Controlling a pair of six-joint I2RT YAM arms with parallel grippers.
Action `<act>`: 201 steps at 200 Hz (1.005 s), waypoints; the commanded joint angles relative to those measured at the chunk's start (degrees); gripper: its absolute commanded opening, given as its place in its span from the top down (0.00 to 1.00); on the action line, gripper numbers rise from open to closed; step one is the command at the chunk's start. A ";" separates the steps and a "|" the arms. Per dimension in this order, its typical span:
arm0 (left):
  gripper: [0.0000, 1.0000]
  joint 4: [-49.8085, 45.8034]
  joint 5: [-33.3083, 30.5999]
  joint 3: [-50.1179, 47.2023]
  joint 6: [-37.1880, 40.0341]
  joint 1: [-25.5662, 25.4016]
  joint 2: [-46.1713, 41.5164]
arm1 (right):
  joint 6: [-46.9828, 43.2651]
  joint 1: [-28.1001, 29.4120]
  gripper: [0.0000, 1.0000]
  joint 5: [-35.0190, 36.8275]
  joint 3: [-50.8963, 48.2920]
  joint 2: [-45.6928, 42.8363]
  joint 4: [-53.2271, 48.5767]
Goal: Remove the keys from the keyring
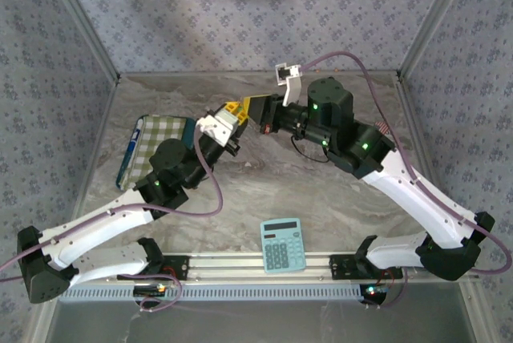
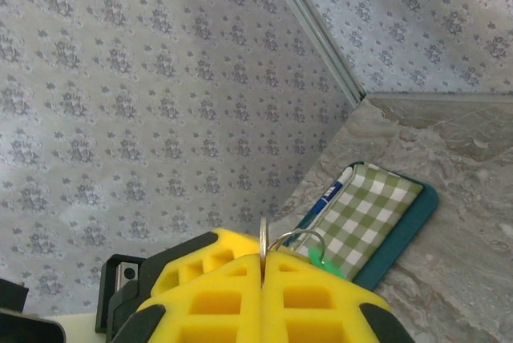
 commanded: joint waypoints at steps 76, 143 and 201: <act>0.38 -1.39 0.89 -2.54 -1.91 -1.19 -3.41 | -7.58 -4.56 1.00 0.96 -1.60 -4.43 -4.56; 0.24 -20.15 17.40 1.96 -26.23 14.24 -7.37 | -17.16 -16.11 1.00 -20.61 -6.65 -7.80 1.34; 0.24 -13.86 62.80 6.52 -47.04 35.71 -3.55 | -16.40 -23.17 1.00 -44.48 -11.07 -3.92 15.66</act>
